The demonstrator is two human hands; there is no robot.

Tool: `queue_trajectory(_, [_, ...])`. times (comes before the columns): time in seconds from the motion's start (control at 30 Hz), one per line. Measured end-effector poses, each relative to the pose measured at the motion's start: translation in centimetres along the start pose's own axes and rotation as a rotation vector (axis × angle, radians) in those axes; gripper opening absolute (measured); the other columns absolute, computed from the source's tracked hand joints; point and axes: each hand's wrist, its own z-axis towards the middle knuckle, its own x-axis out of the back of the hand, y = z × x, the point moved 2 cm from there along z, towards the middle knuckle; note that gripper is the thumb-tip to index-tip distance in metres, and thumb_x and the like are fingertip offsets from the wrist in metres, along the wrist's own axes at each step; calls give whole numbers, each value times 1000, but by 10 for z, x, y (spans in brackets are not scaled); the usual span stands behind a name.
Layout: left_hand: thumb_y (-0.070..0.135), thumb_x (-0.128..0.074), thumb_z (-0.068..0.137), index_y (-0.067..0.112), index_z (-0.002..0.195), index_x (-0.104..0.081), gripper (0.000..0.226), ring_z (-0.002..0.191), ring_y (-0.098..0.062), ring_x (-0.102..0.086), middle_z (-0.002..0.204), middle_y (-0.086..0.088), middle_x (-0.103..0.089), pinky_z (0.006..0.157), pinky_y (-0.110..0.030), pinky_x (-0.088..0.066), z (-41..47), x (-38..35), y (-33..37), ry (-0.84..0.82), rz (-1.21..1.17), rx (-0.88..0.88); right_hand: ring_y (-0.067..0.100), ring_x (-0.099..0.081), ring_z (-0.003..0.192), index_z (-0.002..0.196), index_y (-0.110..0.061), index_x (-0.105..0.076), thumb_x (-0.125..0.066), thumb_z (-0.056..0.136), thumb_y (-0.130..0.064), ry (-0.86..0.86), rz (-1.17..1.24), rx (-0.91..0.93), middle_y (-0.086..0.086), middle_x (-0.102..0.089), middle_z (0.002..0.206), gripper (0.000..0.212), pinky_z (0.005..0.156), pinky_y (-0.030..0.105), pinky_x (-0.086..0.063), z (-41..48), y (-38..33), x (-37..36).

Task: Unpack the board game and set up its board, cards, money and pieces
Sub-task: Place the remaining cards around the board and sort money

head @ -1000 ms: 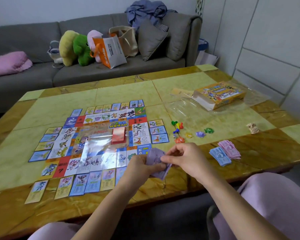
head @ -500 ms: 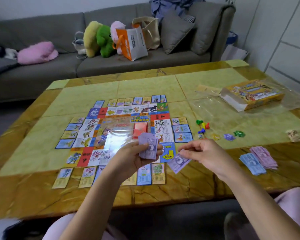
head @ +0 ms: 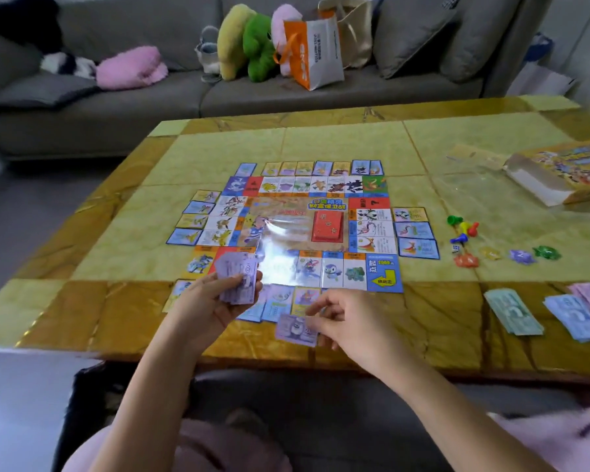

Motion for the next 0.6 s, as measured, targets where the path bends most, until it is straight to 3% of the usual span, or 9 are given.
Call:
queue_trajectory(0.1, [-2, -44, 93, -3, 100, -59, 17, 67, -17, -71, 77, -11, -73, 56, -23, -57, -8, 15, -2, 19, 9, -14, 1, -57, 58, 83, -20, -67, -74, 81, -21, 47, -223, 106, -8, -65, 70, 8, 57, 14, -43, 4, -6, -20])
queue_trajectory(0.23, [-2, -44, 93, 2, 94, -59, 16, 63, -15, -70, 73, -9, -72, 56, -23, -57, -14, 28, -7, 50, 20, -20, 3, -58, 70, 85, -19, -69, -72, 82, -20, 43, -320, 163, -8, -67, 79, 5, 63, 11, -42, 6, -9, -30])
queue_trajectory(0.6, [-2, -45, 94, -3, 104, -58, 16, 65, -17, -71, 76, -12, -73, 53, -24, -56, -20, 15, -14, -17, 58, 12, 8, -60, 74, 86, -17, -68, -71, 83, -19, 92, -427, 156, -5, -68, 81, 5, 70, 24, -50, 7, -2, -33])
